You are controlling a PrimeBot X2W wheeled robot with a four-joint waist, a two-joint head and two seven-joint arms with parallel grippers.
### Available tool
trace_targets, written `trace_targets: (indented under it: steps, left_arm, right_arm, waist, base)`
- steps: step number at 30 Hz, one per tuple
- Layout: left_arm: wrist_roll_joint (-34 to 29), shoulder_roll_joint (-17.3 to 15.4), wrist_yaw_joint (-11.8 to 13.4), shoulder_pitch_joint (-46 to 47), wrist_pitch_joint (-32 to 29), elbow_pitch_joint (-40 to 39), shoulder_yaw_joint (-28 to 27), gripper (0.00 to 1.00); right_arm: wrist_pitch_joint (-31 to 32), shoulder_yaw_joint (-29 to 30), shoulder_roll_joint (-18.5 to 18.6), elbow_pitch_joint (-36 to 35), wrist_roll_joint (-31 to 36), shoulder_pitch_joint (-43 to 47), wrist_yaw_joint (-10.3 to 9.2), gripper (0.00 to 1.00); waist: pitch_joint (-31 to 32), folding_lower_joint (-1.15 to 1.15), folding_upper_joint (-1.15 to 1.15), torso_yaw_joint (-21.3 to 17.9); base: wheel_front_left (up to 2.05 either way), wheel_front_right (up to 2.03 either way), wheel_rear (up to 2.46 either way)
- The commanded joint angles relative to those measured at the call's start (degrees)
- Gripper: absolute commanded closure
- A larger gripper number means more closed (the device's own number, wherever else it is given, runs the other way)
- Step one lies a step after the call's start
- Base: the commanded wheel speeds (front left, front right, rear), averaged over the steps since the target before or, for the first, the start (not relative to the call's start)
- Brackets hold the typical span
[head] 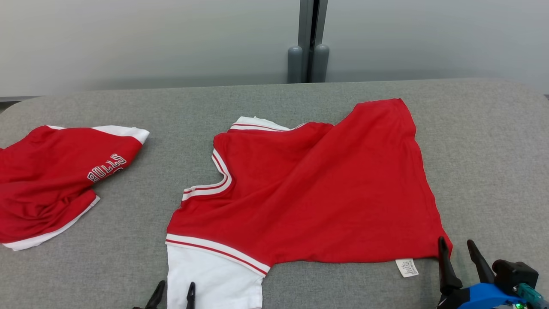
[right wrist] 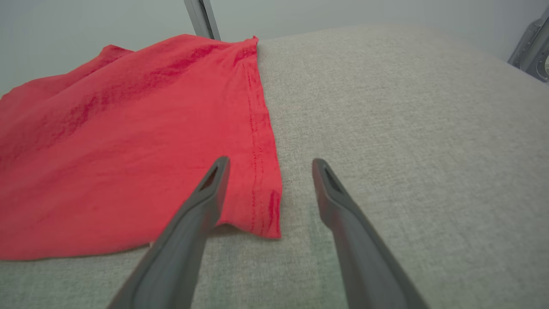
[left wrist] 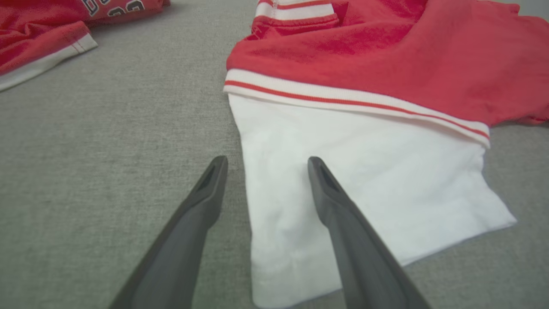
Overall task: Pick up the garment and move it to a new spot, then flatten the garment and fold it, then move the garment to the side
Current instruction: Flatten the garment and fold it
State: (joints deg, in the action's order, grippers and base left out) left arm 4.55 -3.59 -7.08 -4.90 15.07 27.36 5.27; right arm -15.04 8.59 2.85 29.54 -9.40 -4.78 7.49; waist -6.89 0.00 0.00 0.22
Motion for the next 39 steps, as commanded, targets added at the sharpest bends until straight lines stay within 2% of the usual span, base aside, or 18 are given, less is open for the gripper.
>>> trace_targets:
  steps: [1, 11, 20, 26, 27, 28, 29, 30, 34, 39]
  left_arm:
    - [0.33, -0.26, -0.15, -0.29, 0.15, 0.17, 0.36, 0.0]
    - [3.83, 0.26, -0.48, 0.1, 0.13, 2.98, 5.81, 0.0]
    - [5.54, 0.4, -0.4, 1.68, 0.01, 4.94, 7.84, 0.0]
    - [7.18, 0.5, -0.42, 3.13, -0.01, 5.77, 9.06, 0.0]
    - [7.83, 0.53, -0.43, 3.27, -0.01, 6.01, 9.48, 0.0]
    - [8.58, 0.57, -0.43, 3.51, -0.07, 6.26, 9.94, 0.37]
    - [9.42, 0.62, -0.43, 3.8, -0.11, 6.41, 10.4, 0.75]
    - [10.05, 0.63, -0.44, 4.06, -0.11, 6.46, 10.83, 1.0]
    - [12.78, 0.65, -0.44, 5.38, -0.04, 5.84, 11.79, 1.0]
    - [16.01, 0.58, -0.44, 8.27, 0.05, 1.39, 12.36, 1.0]
  right_arm:
    - [-0.2, 0.11, 0.09, 0.47, -0.57, -0.91, 0.01, 0.0]
    - [-0.21, -1.52, 0.11, 7.18, -4.81, -2.5, 0.01, 0.0]
    - [-0.19, -2.14, 0.1, 12.75, -5.86, -4.84, 0.01, 0.0]
    - [-0.02, -5.8, -0.01, 15.92, -8.85, -7.32, 0.02, 0.0]
    - [0.0, -6.64, -0.01, 16.15, -9.74, -7.62, 0.02, 0.47]
    - [0.0, -7.4, -0.02, 15.96, -10.36, -7.91, 0.02, 1.0]
    - [0.0, -8.01, -0.05, 15.76, -10.85, -8.02, 0.02, 1.0]
    - [-0.01, -8.46, -0.03, 15.55, -11.21, -8.09, 0.02, 1.0]
    - [-0.09, -9.32, 0.14, 12.52, -11.79, -8.03, 0.02, 1.0]
    - [-0.12, -9.27, 0.14, 6.2, -11.01, -8.4, 0.02, 1.0]
  waist:
    - [0.02, 0.0, 0.0, 0.07]
    - [0.87, 0.0, 0.0, 0.35]
    - [0.64, 0.0, 0.0, 0.57]
    - [-0.08, 0.0, 0.0, 0.64]
    - [-0.14, 0.0, 0.0, 0.64]
    - [-0.21, 0.0, 0.0, 0.62]
    - [-0.27, 0.0, 0.0, 0.59]
    - [-0.34, 0.0, 0.0, 0.54]
    - [-0.62, 0.0, 0.0, 0.37]
    - [-1.61, 0.0, 0.0, 0.15]
  base:
    - [0.0, 0.0, 0.0]
    - [0.0, 0.0, 0.0]
    - [0.0, 0.0, 0.0]
    - [0.0, 0.0, 0.0]
    - [0.0, 0.0, 0.0]
    - [0.0, 0.0, 0.0]
    - [0.0, 0.0, 0.0]
    - [0.0, 0.0, 0.0]
    - [0.0, 0.0, 0.0]
    - [0.0, 0.0, 0.0]
